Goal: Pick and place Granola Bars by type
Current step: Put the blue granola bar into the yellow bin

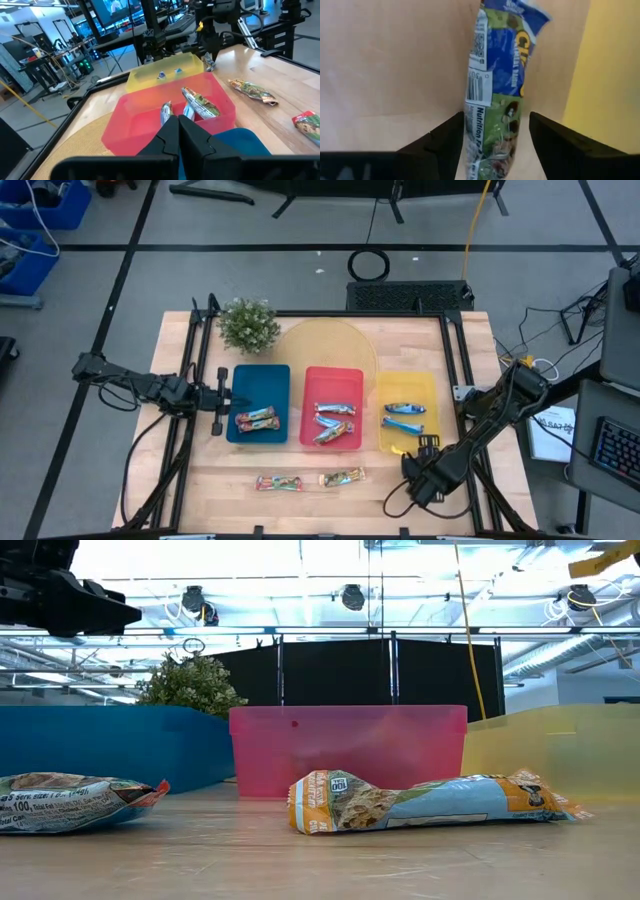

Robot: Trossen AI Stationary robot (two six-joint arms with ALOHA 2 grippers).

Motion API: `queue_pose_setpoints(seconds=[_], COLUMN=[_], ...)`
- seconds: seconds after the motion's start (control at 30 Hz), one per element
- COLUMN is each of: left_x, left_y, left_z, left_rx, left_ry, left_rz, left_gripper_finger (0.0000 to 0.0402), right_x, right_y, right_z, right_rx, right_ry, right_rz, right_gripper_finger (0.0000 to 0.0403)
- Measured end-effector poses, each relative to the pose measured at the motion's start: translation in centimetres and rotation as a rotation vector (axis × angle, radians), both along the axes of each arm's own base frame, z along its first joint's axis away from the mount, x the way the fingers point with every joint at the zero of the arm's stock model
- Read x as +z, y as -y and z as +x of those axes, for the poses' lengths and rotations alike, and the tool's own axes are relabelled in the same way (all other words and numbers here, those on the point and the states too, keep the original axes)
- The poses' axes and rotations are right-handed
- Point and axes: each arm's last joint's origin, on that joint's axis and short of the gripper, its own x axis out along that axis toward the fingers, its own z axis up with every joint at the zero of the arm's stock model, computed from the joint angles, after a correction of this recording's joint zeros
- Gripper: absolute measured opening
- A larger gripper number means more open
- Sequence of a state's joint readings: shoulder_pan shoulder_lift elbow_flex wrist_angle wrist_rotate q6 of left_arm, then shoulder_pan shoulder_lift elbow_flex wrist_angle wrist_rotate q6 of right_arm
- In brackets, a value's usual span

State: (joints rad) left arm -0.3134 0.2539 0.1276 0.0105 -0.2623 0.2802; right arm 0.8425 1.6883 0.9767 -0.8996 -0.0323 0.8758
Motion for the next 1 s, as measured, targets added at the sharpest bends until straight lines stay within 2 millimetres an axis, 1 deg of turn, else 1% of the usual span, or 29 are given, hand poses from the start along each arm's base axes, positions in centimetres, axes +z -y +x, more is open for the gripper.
queue_pose_setpoints(seconds=[0.1,0.17,0.3,0.37,0.4,0.5,0.6,0.73,0.8,0.9,1.0], left_x=[0.0,0.0,0.0,0.0,0.0,0.0,0.0,0.0,0.0,0.0,0.1], left_y=[0.0,0.0,0.0,0.0,0.0,0.0,0.0,0.0,0.0,0.0,0.0], left_z=[0.0,0.0,0.0,0.0,0.0,0.0,0.0,0.0,0.0,0.0,0.0], left_rx=[0.001,0.001,0.003,0.003,0.003,0.002,0.002,0.002,0.002,0.002,0.004], left_ry=[0.000,0.000,0.000,0.000,0.000,0.000,0.000,-0.001,-0.001,0.000,0.004], left_rz=[-0.007,-0.016,-0.027,-0.030,-0.030,-0.030,-0.031,-0.031,-0.032,-0.035,-0.057], left_gripper_finger=[0.0005,0.0013,0.0032,0.0035,0.0036,0.0033,0.0024,0.0006,0.0005,0.0017,0.0032], right_x=[-0.5,-0.6,0.2,1.1,1.5,2.3,3.0,3.9,4.9,6.8,8.9], right_y=[0.1,0.0,-0.2,-0.4,-0.4,-0.2,0.2,0.5,0.9,1.6,2.9], right_z=[-0.1,-0.1,0.0,0.1,0.2,0.0,-0.1,-0.1,0.0,0.1,-0.4], right_rx=[-0.026,-0.049,-0.056,-0.045,-0.041,-0.051,-0.073,-0.086,-0.129,-0.222,-0.405], right_ry=[-0.012,-0.011,-0.001,0.035,0.054,0.088,0.114,0.177,0.261,0.438,0.632], right_rz=[0.057,0.065,0.124,0.174,0.197,0.200,0.198,0.210,0.203,0.194,0.177], right_gripper_finger=[0.0191,0.0163,0.0079,0.0035,0.0027,0.0027,0.0036,0.0022,0.0021,0.0021,0.0022])
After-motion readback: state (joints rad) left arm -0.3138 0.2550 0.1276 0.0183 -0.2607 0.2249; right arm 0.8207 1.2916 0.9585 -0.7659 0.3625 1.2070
